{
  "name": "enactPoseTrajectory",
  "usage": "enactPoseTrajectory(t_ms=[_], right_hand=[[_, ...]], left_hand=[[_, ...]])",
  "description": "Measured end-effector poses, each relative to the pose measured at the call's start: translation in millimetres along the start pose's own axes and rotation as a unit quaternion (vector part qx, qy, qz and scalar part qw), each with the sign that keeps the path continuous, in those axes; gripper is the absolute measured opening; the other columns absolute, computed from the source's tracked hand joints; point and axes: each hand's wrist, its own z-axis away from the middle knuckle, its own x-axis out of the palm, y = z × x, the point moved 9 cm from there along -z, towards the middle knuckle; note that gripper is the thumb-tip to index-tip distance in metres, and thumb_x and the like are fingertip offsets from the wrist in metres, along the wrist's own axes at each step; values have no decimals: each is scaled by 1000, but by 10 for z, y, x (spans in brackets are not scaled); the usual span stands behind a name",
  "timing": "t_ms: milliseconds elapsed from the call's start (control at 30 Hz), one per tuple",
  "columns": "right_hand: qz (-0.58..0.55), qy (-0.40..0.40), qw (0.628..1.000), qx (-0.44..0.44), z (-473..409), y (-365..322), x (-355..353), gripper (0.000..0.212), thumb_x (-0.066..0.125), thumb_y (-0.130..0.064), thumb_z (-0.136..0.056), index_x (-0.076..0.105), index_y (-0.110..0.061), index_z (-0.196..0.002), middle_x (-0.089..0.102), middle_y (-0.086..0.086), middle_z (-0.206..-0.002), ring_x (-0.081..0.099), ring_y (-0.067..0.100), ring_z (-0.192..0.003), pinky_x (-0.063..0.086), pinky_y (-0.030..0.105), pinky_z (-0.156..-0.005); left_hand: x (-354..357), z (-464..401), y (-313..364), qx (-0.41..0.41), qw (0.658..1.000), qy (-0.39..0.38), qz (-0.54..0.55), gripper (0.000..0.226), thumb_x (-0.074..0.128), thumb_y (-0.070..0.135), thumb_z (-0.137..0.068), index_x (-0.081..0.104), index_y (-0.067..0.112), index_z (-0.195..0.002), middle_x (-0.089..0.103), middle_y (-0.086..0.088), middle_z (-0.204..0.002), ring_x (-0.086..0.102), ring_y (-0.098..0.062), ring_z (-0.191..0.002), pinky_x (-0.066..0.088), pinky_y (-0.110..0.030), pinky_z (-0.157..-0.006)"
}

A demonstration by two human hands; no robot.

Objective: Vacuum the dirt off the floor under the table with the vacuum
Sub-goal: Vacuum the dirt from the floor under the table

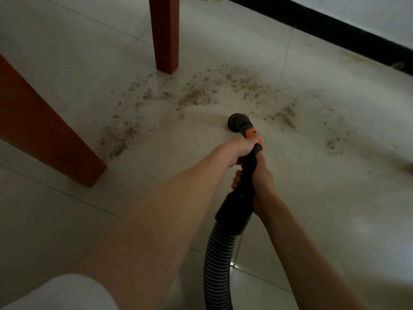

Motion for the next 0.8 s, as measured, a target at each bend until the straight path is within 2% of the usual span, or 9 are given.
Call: enactPoseTrajectory(t_ms=[133,233,333,500,600,800], right_hand=[[12,-19,1000,11,-64,-41,7,61,38,-49,-98,60,6,-110,45,5,-55,45,14,-38,41,24,-38],[46,-41,998,28,-97,-76,88,55,38,-51,-97,60,0,-95,46,5,-52,45,14,-37,41,23,-37],[63,-79,994,51,-113,-64,238,52,37,-52,-97,55,-5,-86,45,4,-49,44,14,-35,39,23,-36],[40,-150,983,93,-19,30,496,52,34,-52,-98,51,-7,-79,41,2,-48,40,11,-33,38,18,-34],[29,-169,980,106,39,49,595,51,34,-52,-98,50,-7,-78,40,1,-47,39,10,-32,37,17,-32],[-6,-189,974,124,23,16,733,46,33,-47,-99,49,-7,-86,40,-1,-43,38,8,-29,35,16,-30]], left_hand=[[-17,-63,30,2,1000,10,6,58,45,50,-94,49,1,-125,58,-15,-121,57,-30,-109,49,-39,-94],[-104,-78,69,7,999,26,18,57,39,49,-96,47,2,-127,58,-14,-120,57,-29,-108,47,-39,-96],[-284,-68,87,13,998,56,36,53,36,45,-99,44,2,-129,57,-14,-119,57,-30,-107,47,-36,-89],[-560,-68,-43,2,995,89,41,57,42,50,-95,50,3,-126,60,-13,-117,59,-28,-105,49,-35,-83],[-654,-55,-62,4,994,97,46,55,44,49,-94,52,4,-124,61,-12,-114,60,-27,-103,51,-37,-89],[-734,10,-19,11,994,94,63,54,45,48,-93,52,4,-125,62,-12,-115,60,-26,-102,52,-34,-84]])
